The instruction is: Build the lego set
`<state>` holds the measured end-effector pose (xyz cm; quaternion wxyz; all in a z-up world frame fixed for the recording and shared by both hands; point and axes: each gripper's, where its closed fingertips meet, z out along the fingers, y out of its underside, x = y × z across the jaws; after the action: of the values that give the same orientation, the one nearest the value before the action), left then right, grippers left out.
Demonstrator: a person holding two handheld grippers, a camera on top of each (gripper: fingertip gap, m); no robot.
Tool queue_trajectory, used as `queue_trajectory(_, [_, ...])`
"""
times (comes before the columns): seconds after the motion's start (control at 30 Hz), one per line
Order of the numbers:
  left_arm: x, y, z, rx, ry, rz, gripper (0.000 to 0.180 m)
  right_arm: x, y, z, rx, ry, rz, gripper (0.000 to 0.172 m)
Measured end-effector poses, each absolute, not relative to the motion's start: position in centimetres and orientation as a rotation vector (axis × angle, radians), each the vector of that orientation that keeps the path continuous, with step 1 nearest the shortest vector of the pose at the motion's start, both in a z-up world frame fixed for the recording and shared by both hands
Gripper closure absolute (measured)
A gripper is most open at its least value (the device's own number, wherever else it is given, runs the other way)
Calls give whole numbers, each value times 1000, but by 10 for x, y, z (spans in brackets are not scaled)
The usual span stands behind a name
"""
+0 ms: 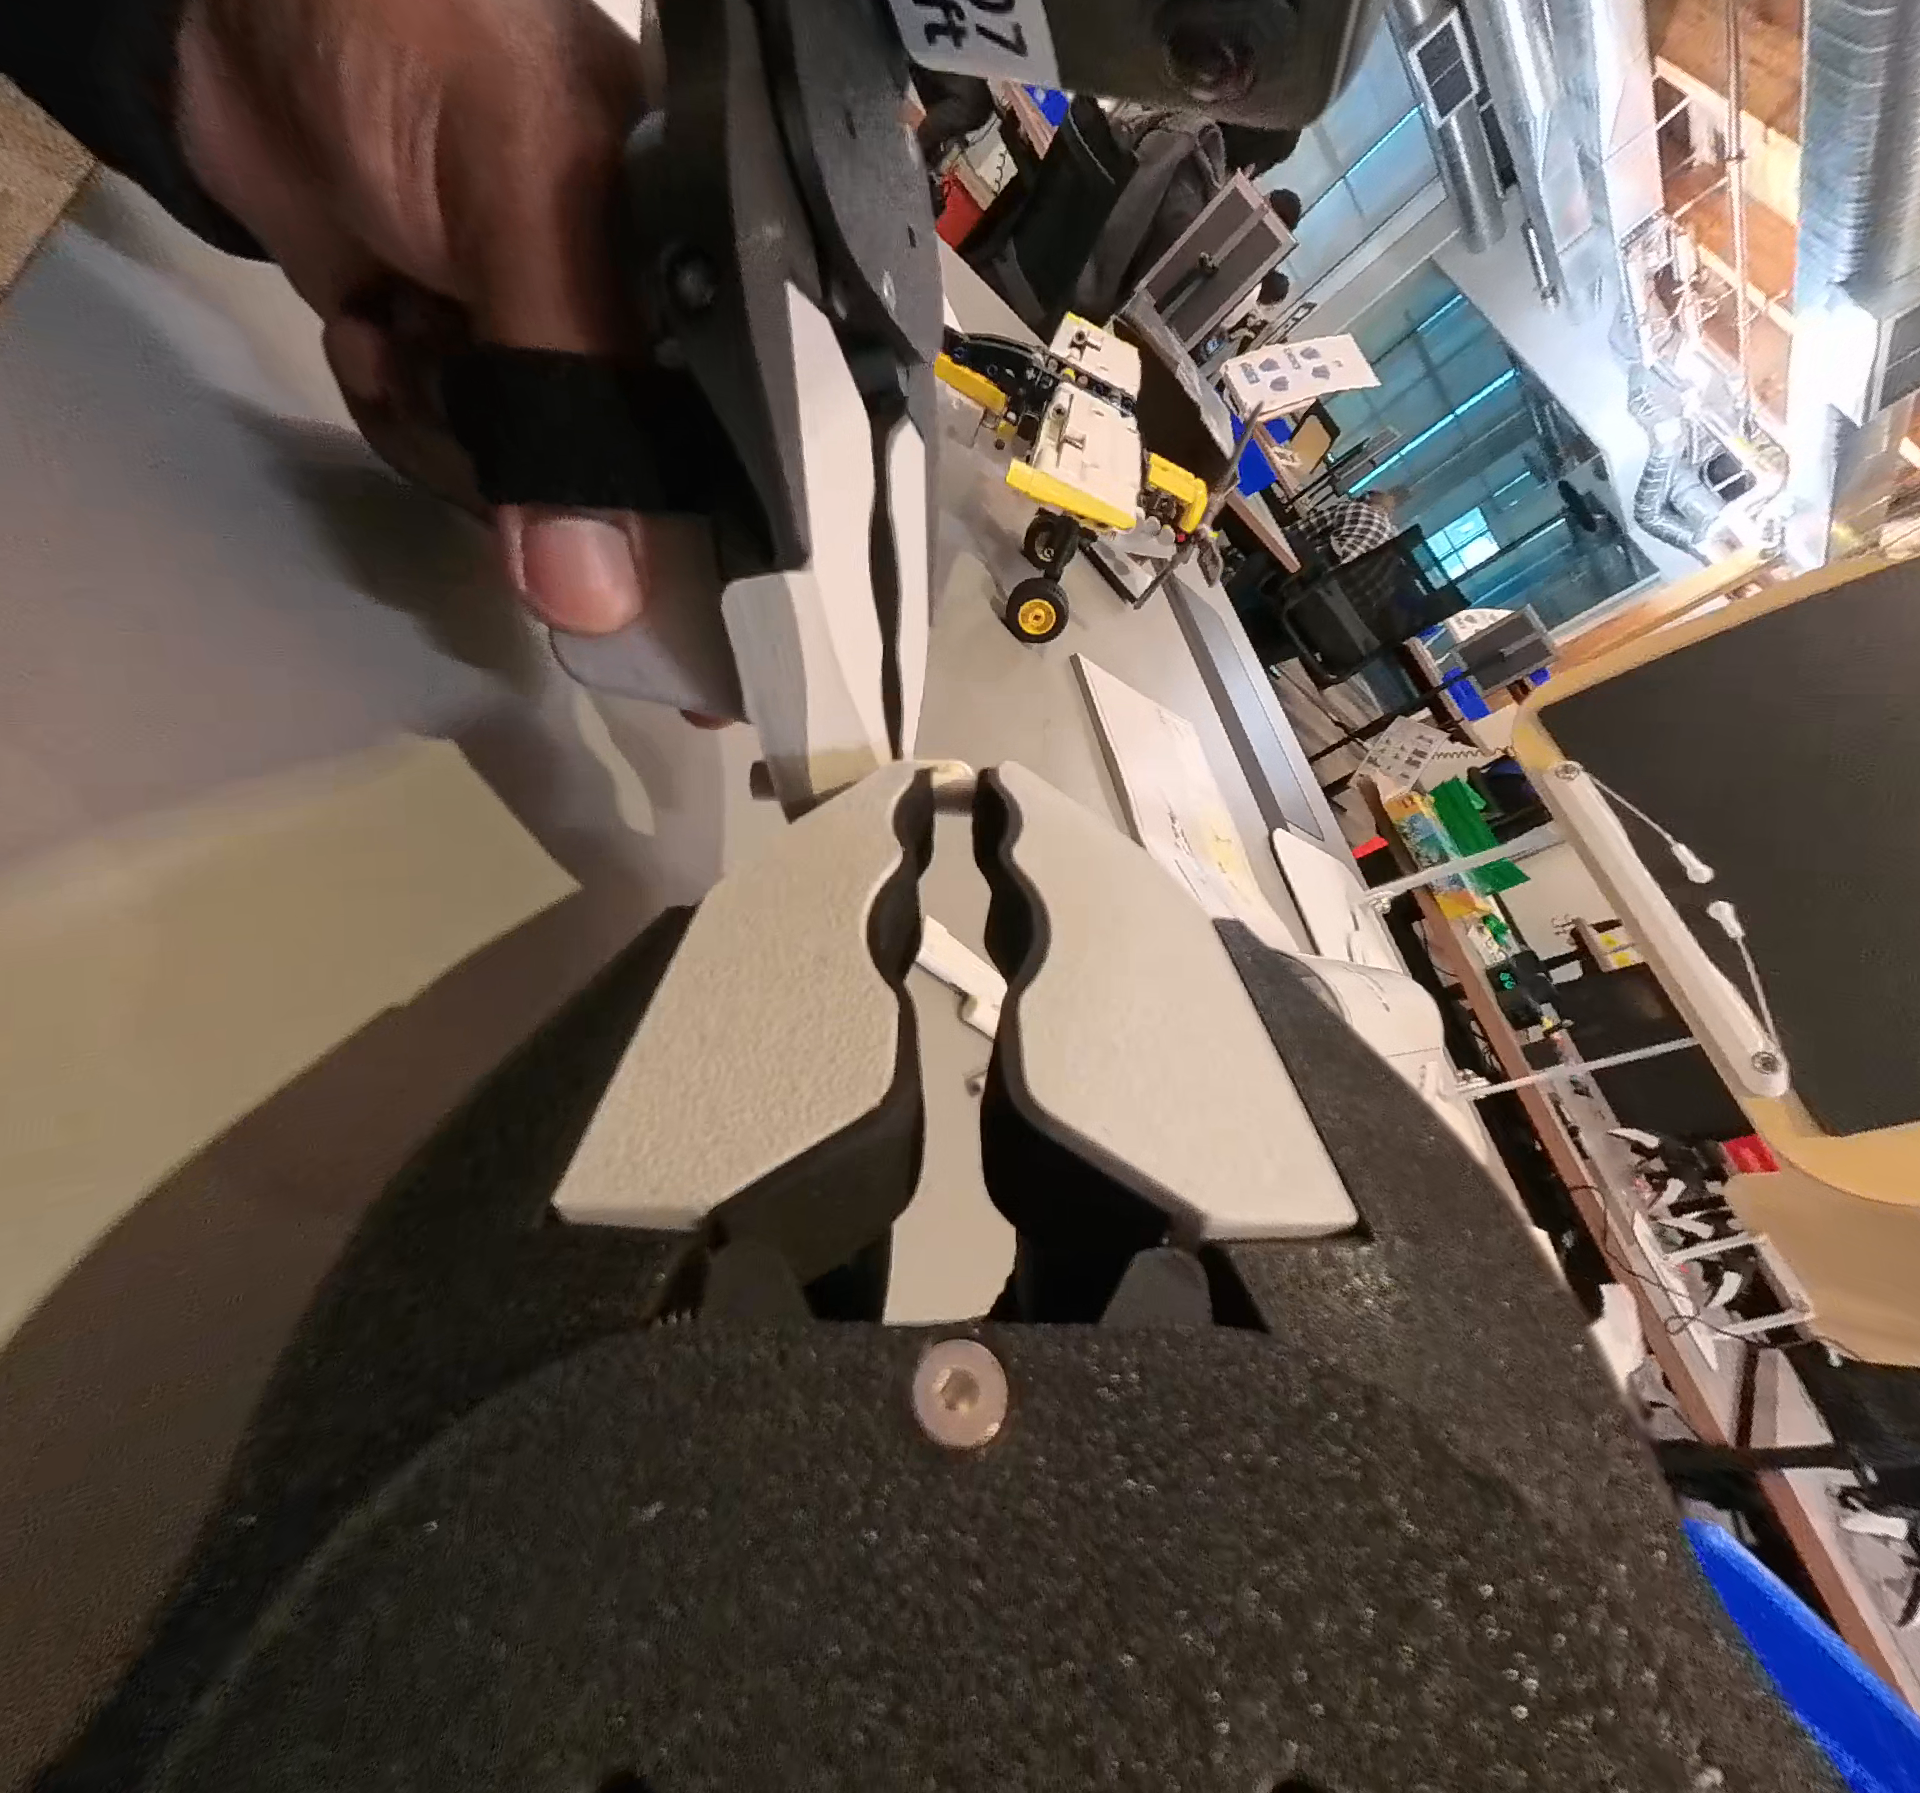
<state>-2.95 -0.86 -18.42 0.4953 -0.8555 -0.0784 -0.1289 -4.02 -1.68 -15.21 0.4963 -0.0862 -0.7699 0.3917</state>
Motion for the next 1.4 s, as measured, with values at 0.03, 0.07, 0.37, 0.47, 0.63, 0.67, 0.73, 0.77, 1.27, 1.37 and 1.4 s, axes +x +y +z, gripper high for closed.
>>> queue_trajectory(0.03, [-30,-8,-184,-2067,-199,-326,171,-41,-16,-152,-207,-1869,948,164])
queue_trajectory(0.07, [-30,-8,-184,-2068,-201,-321,171,-41,-15,-153,-214,-1878,951,164])
queue_trajectory(0.37, [-42,-8,-193,-2131,-167,-28,170,-47,-14,-160,-344,-1886,944,164])
queue_trajectory(0.47, [-45,-10,-195,-2149,-145,72,170,-48,-16,-162,-397,-1894,966,164])
queue_trajectory(0.63, [-50,-13,-198,-2184,-102,206,170,-49,-17,-165,-453,-1915,985,164])
queue_trajectory(0.67, [-49,-13,-198,-2184,-97,211,170,-49,-17,-165,-457,-1917,988,164])
queue_trajectory(0.73, [-49,-12,-199,-2191,-84,244,170,-50,-16,-167,-478,-1922,989,164])
queue_trajectory(0.77, [-49,-12,-199,-2191,-83,247,170,-50,-16,-167,-484,-1919,983,164])
queue_trajectory(1.27, [-28,-11,-184,-2003,-135,-318,171,-39,-21,-153,-335,-1891,1180,163])
queue_trajectory(1.37, [-31,-10,-189,-2039,-147,-276,171,-42,-20,-157,-311,-1896,1098,164])
queue_trajectory(1.4, [-32,-10,-190,-2045,-148,-257,171,-42,-20,-158,-306,-1892,1064,164])
